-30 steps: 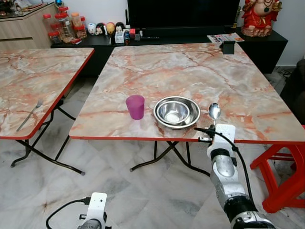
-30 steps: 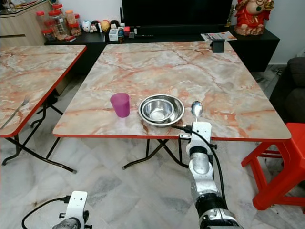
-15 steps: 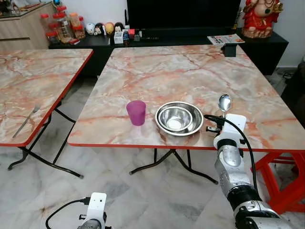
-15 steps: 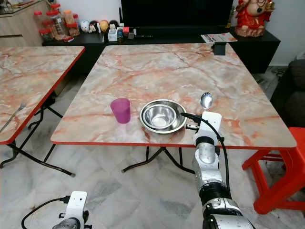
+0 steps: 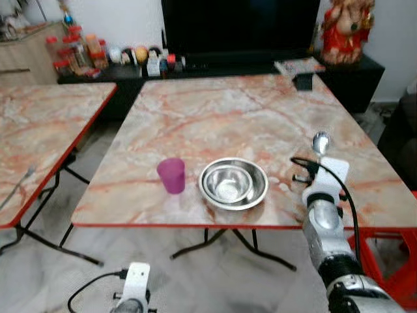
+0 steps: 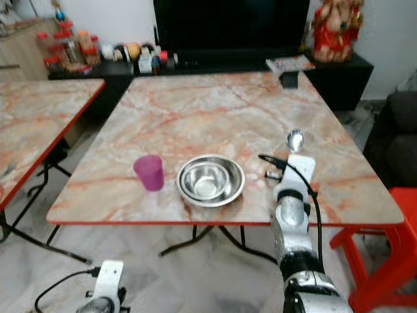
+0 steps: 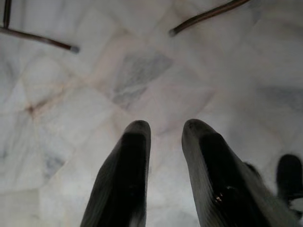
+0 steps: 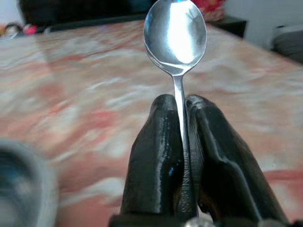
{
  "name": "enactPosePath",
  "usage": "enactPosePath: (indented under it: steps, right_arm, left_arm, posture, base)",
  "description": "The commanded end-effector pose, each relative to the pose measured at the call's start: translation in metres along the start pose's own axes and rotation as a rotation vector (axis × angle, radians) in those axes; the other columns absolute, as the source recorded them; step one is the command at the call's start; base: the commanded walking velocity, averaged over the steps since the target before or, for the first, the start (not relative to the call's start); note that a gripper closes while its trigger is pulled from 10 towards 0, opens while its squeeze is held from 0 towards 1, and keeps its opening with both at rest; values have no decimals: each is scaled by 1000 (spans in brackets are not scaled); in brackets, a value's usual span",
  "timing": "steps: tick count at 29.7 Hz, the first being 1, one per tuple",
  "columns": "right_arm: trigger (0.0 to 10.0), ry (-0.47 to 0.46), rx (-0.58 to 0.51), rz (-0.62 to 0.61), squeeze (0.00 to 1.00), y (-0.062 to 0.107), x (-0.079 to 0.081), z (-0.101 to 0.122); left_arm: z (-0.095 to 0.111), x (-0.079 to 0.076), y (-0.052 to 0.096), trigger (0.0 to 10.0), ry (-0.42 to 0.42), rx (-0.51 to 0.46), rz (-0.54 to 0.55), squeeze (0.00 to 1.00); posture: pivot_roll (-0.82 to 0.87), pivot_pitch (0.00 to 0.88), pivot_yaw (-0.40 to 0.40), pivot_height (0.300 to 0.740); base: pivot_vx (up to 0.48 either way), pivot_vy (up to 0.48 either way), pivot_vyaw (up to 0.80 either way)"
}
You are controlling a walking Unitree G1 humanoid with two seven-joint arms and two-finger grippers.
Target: Setting the table
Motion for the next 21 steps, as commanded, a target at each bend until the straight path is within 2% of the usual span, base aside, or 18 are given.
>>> enactPosePath:
  steps: [1,11,18,21]
  right_arm:
    - [10000,7,-19,-15,0,-3,-7,6]
    - [10000,8,-23,-4,0,-2,-3,6]
    - [10000,39,-1,34,0,2,4,-1]
    - [10000,113,64,46,0,5,4,-14]
  left_arm:
    - [2,-3,0,10000,3,-4,-3,0]
    - [2,-4,0,10000,4,-6,-4,0]
    - [2,-4,0,10000,13,-12,-3,0]
    - [2,-4,0,10000,14,-11,-4,0]
  posture:
    - [-69,0,35,740]
    - [-69,0,37,740]
    - [-65,0,33,740]
    - [-68,0,34,740]
  base:
    - [345,0,0]
    - [323,0,0]
    - [0,0,0]
    - [0,0,0]
Point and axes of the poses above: a point about 5 cm out from each wrist's last joint towards the gripper, its own y axis pointing back from the gripper into the wrist, its own z axis along the axis of the wrist's last joint, x = y × z, the point moved 5 cm from there along -y, pointing out of the wrist towards the gripper, and after that the axes turned 1 degree about -y, right-handed, at the moved point
